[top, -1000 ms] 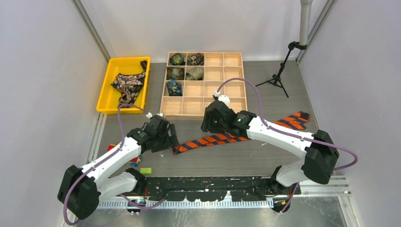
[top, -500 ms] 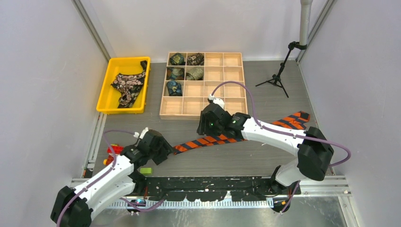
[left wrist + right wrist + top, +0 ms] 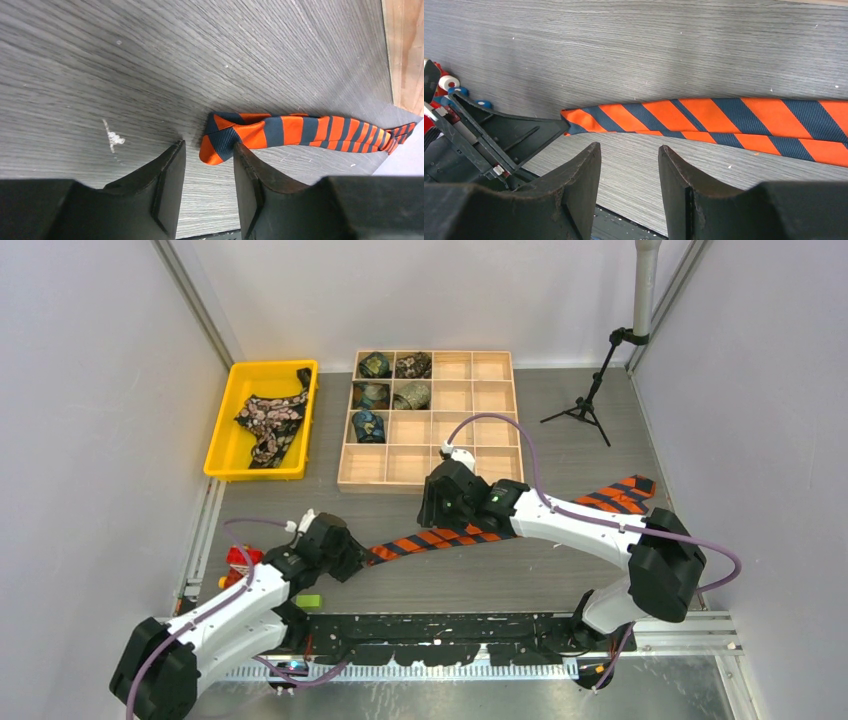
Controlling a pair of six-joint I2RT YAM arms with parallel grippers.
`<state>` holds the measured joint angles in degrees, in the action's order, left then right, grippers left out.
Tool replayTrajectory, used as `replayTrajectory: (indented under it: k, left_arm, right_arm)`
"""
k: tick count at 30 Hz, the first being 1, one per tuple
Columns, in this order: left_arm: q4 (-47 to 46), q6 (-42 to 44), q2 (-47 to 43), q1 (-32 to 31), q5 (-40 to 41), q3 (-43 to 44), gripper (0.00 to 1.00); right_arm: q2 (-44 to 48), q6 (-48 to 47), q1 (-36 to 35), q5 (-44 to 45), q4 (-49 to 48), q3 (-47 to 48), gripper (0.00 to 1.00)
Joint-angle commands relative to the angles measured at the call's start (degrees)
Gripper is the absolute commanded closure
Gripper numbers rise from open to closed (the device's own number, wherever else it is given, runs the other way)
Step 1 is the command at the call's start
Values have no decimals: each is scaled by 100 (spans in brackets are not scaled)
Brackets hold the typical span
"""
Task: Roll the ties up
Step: Flatten out the tie at the center of the board.
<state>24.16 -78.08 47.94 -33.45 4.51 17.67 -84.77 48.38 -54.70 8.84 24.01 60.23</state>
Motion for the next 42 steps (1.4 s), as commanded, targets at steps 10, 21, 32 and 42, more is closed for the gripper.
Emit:
replayTrajectory:
  k: [10,21,32,42]
  left_arm:
    - [70,1582,675,234,142,548,81]
    - [547,2632,830,638,-331,889,61]
    - [365,2418,568,638,-408,666,53]
    - [692,2730,114,638,-649,983,57]
  right_arm:
    - [135,-13,-54,-56,-152,-122,49]
    - [128,-6,-114,-93,-242,-199,49]
    - [87,24,-222,94,-183,-123,50]
    - [286,397,609,1101,1121,-213,56]
